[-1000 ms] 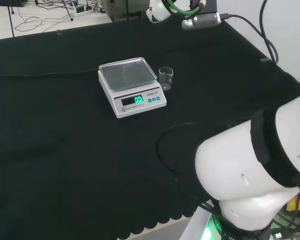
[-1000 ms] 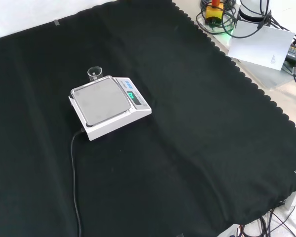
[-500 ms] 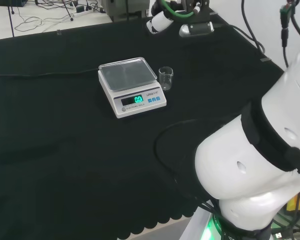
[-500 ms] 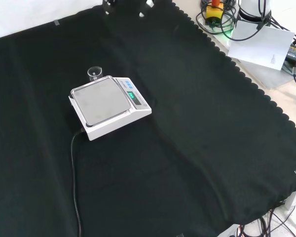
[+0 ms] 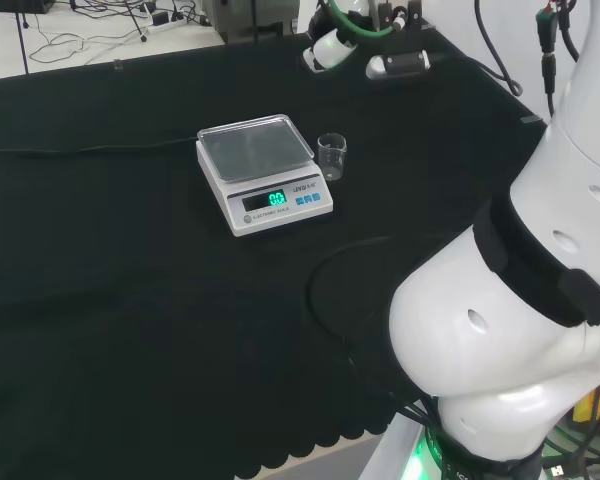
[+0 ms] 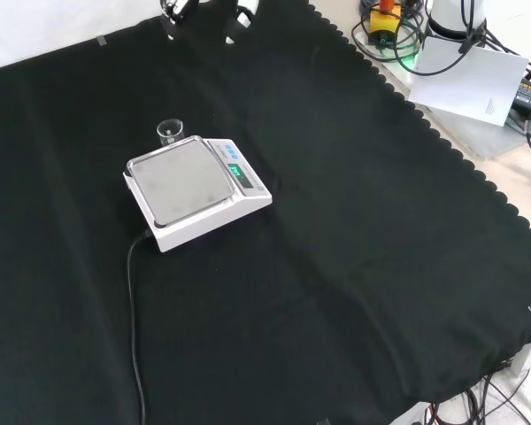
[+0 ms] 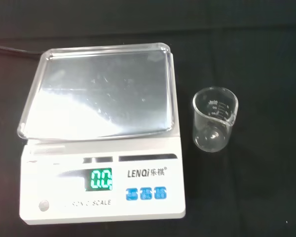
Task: Pick up the beaker.
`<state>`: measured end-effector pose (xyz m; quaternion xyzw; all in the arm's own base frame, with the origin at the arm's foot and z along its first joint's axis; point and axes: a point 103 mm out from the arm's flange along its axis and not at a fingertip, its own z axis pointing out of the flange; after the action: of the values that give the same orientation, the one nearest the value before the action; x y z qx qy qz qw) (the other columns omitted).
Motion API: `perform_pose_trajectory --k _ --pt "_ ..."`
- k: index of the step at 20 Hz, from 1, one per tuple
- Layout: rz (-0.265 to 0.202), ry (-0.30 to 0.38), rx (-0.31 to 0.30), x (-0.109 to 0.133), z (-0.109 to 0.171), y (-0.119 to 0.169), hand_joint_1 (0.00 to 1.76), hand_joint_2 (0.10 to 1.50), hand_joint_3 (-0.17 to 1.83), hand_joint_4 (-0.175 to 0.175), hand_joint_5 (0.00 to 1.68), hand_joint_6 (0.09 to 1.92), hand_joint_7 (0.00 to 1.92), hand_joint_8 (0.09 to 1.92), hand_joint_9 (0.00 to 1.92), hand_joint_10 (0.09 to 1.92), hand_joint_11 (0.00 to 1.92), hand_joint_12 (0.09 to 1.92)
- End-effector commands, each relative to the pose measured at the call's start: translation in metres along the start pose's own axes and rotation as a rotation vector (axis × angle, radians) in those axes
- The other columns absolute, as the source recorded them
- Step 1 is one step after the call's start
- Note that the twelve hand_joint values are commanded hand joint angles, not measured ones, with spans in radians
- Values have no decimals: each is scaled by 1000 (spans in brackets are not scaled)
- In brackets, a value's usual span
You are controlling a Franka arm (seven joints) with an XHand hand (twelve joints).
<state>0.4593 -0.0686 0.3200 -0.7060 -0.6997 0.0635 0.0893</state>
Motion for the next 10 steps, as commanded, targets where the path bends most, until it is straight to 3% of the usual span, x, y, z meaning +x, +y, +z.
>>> perform_pose_trajectory --k 1,5,10 --pt "-15 -27 22 -31 27 28 546 848 411 -16 460 342 377 686 428 809 0 1356" --pt "-11 -63 43 -34 39 43 553 846 409 -17 463 346 381 688 434 810 0 1362" --pt "-20 -55 71 -34 53 63 559 846 407 -18 467 359 393 691 442 809 0 1384"
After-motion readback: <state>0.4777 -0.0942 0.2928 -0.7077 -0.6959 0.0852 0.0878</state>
